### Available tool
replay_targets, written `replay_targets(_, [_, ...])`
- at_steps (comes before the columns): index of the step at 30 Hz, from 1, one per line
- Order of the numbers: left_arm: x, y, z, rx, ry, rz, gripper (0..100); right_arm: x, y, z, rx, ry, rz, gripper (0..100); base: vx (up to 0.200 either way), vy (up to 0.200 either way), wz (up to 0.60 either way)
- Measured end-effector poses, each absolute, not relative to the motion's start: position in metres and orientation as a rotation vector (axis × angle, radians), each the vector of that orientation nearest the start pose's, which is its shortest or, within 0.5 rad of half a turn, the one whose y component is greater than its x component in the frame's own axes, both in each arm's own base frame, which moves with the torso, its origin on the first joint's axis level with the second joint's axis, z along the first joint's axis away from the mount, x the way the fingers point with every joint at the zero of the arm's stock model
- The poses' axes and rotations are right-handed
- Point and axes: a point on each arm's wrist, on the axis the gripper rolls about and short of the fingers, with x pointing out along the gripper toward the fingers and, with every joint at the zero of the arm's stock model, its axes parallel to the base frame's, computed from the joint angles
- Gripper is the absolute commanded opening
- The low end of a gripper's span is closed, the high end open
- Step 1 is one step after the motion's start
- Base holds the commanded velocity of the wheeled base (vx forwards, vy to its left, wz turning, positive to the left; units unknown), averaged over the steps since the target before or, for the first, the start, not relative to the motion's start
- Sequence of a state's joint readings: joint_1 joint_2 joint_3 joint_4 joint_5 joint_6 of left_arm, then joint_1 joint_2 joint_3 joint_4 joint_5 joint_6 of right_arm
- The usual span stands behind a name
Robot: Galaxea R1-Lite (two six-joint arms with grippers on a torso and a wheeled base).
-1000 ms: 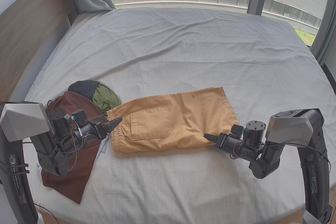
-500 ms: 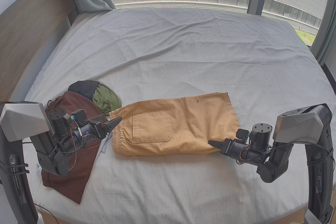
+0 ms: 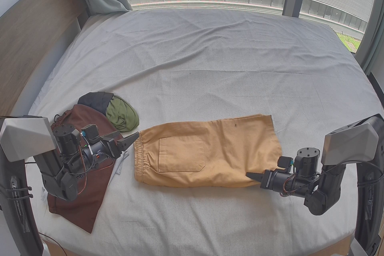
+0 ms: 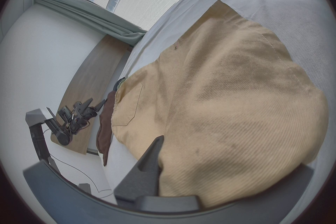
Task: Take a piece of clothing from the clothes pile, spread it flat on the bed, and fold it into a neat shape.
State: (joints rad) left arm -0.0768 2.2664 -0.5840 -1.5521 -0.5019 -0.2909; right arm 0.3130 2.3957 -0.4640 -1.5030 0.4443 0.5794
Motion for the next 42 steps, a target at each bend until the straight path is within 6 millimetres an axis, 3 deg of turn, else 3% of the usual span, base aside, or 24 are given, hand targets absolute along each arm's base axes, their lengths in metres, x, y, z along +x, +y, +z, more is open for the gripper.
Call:
replay_targets(9, [0.341, -0.038, 0.039, -0.340, 0.228, -0.627, 100, 0.276, 0.097, -0.034, 0.504, 0.717, 0.579, 0, 0.000, 0.000, 0.00])
replay_targets(17, [0.341, -0.039, 0.041, -0.356, 0.230, -0.649, 100, 0.272, 0.096, -0.034, 0.494, 0.706, 0.583, 0, 0.000, 0.000, 0.00])
replay_targets(18, [0.341, -0.039, 0.041, -0.366, 0.233, -0.649, 100, 0.272, 0.096, -0.034, 0.494, 0.708, 0.582, 100, 0.000, 0.000, 0.00])
replay_targets(25, [0.339, -0.041, 0.041, -0.378, 0.243, -0.651, 100, 0.268, 0.095, -0.039, 0.496, 0.734, 0.573, 100, 0.000, 0.000, 0.00])
replay_targets(42, [0.338, -0.040, 0.044, -0.372, 0.234, -0.652, 100, 0.230, 0.090, -0.036, 0.414, 0.836, 0.606, 100, 0.000, 0.000, 0.00])
